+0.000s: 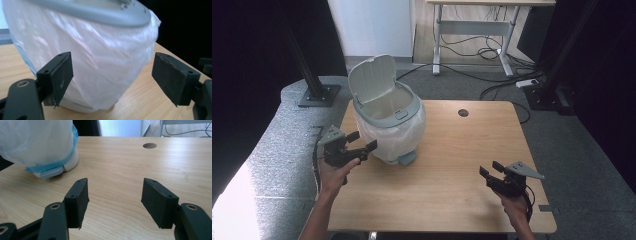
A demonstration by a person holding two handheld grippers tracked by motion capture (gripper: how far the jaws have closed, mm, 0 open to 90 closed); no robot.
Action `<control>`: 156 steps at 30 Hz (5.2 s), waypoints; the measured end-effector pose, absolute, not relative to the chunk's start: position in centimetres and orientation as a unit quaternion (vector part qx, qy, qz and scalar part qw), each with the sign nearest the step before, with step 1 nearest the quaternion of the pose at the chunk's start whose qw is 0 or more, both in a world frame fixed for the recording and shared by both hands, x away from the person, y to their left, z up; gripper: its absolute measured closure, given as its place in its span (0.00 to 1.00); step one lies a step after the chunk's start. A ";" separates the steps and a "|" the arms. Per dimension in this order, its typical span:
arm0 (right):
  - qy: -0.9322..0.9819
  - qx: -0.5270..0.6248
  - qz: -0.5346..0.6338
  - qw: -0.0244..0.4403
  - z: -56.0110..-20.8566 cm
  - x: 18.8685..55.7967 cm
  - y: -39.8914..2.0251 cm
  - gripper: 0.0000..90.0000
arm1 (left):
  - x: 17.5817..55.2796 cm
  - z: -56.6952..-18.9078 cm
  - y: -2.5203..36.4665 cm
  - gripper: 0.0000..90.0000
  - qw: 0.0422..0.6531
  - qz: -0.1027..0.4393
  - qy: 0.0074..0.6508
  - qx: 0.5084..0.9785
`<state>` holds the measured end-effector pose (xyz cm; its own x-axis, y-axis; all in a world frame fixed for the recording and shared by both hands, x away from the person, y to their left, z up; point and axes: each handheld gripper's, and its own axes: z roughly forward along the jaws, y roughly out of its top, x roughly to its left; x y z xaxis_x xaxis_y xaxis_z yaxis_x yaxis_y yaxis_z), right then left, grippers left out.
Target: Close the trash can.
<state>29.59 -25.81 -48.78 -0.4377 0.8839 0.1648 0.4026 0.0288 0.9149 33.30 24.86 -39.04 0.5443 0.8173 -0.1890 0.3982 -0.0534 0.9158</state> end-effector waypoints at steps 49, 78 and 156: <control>0.680 0.477 0.503 0.239 -49.3 29.3 -25.7 0.41 | 40.1 -33.0 27.1 0.14 0.522 0.240 0.436 0.693; 0.693 0.479 0.487 0.230 -50.1 29.8 -25.4 0.41 | 43.5 -31.0 26.8 0.18 0.543 0.237 0.422 0.686; 0.691 0.489 0.480 0.232 -50.7 29.6 -25.5 0.40 | 30.9 -42.3 21.7 0.21 0.515 0.239 0.373 0.734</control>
